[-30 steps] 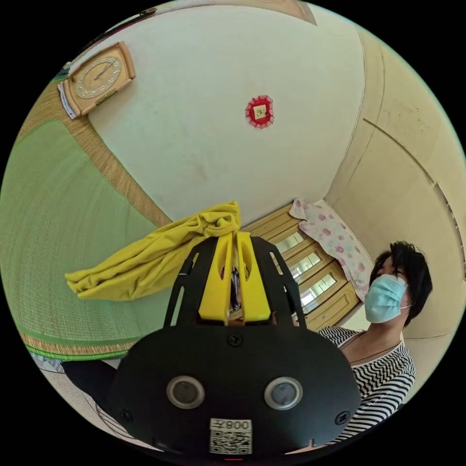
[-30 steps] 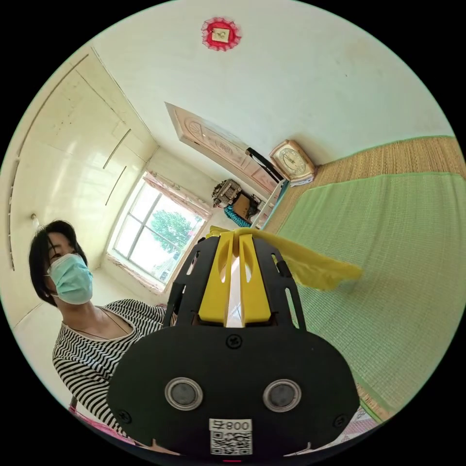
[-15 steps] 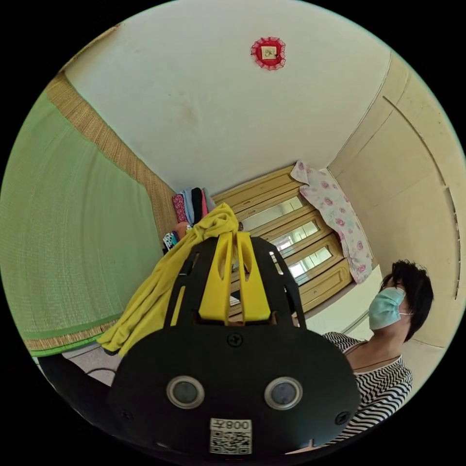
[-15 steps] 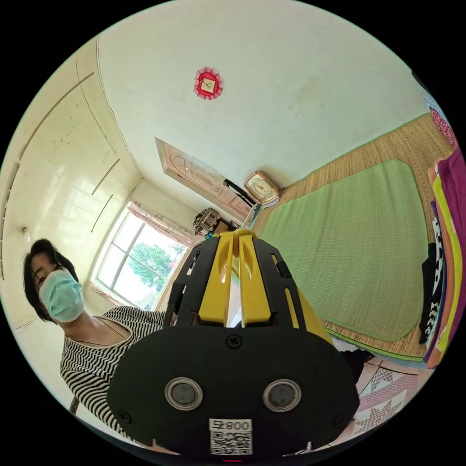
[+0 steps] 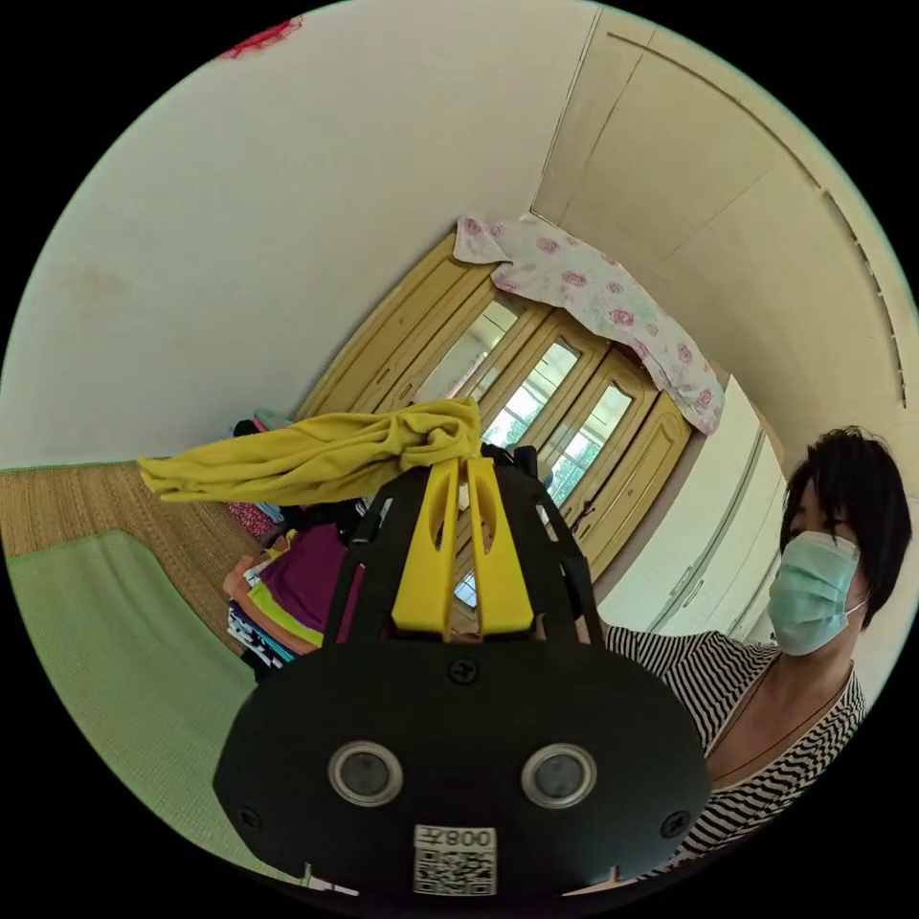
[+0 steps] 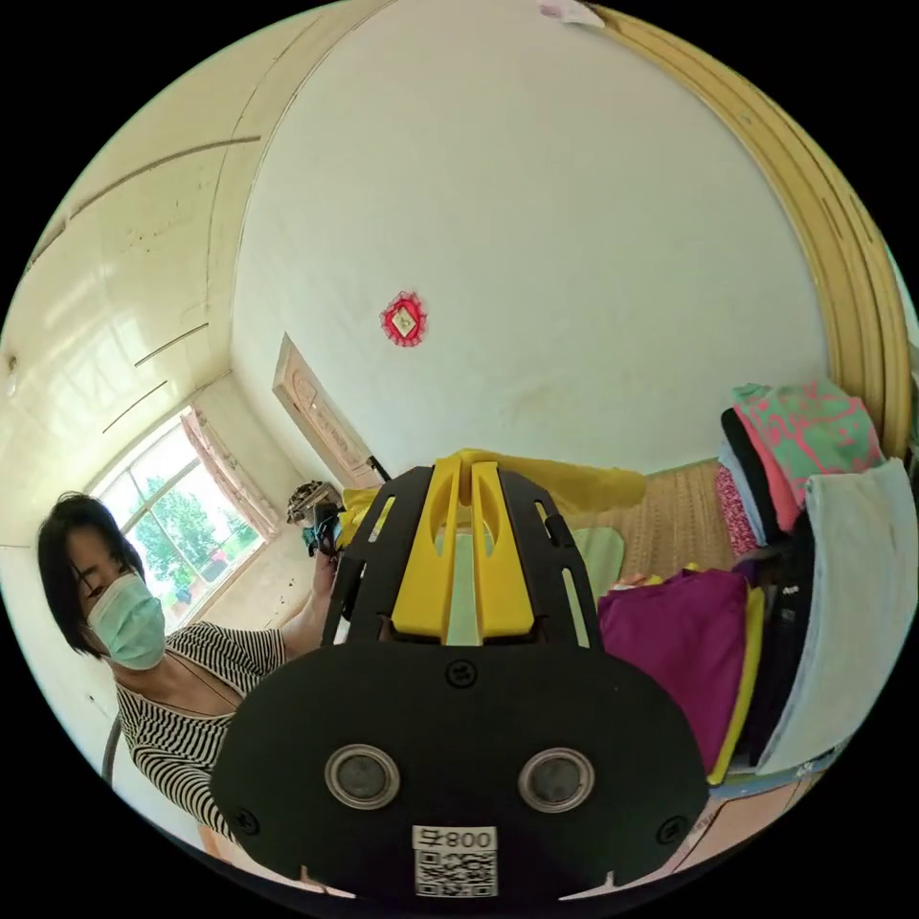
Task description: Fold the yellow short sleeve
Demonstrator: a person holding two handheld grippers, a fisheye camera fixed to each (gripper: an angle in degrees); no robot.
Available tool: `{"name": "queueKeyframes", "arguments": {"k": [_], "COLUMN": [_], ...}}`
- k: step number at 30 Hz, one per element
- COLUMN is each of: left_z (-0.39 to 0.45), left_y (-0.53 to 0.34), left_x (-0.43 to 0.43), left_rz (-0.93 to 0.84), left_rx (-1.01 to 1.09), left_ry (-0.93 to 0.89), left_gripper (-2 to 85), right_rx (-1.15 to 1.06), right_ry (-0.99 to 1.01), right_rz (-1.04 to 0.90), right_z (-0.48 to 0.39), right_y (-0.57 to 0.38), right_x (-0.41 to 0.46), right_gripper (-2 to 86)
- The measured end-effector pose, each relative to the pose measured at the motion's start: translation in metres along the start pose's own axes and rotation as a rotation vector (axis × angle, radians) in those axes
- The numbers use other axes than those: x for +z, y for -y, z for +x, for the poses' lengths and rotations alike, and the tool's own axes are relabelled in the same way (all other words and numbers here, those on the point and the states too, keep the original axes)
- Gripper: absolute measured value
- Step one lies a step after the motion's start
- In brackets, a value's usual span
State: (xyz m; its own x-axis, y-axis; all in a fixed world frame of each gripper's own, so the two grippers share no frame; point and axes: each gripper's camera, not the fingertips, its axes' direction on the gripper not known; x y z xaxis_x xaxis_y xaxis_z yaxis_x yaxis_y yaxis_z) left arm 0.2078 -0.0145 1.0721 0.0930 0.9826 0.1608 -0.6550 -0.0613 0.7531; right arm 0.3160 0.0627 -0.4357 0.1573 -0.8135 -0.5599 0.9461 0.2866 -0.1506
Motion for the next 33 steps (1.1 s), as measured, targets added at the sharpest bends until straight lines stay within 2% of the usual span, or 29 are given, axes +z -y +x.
{"name": "queueKeyframes", "arguments": {"k": [3,5,8,10,13,19,23,29,33], "left_z": [-0.053,-0.108,-0.178,-0.21,-0.237,-0.262,-0.297,-0.339,-0.343], "left_y": [-0.069,-0.15,-0.258,-0.308,-0.347,-0.405,-0.47,-0.534,-0.559], "left_x": [0.1,0.18,0.26,0.28,0.286,0.314,0.331,0.311,0.286], "left_rz": [-0.123,-0.263,-0.508,-0.555,-0.537,-0.615,-0.673,-0.683,-0.712], "left_rx": [-0.04,-0.149,-0.301,-0.383,-0.392,-0.316,-0.369,-0.445,-0.428], "left_ry": [-0.033,-0.006,0.026,-0.025,-0.047,-0.022,0.004,-0.04,-0.062], "left_gripper": [1.7,1.7,1.7,1.8,1.8,2.1,2.3,2.6,1.9], "right_rx": [0.12,0.264,0.511,0.584,0.592,0.533,0.619,0.701,0.673], "right_ry": [-0.119,-0.183,-0.234,-0.255,-0.211,-0.306,-0.352,-0.299,-0.372], "right_rz": [0.008,-0.013,-0.035,-0.067,-0.038,-0.115,-0.156,-0.054,0.026], "right_z": [0.054,0.101,0.171,0.195,0.21,0.215,0.243,0.266,0.255], "right_y": [-0.029,-0.059,-0.118,-0.145,-0.162,-0.152,-0.169,-0.2,-0.205], "right_x": [-0.056,-0.08,-0.111,-0.124,-0.148,-0.176,-0.183,-0.191,-0.207], "right_gripper": [1.6,1.5,1.5,1.5,1.4,1.4,1.4,1.1,0.4]}}
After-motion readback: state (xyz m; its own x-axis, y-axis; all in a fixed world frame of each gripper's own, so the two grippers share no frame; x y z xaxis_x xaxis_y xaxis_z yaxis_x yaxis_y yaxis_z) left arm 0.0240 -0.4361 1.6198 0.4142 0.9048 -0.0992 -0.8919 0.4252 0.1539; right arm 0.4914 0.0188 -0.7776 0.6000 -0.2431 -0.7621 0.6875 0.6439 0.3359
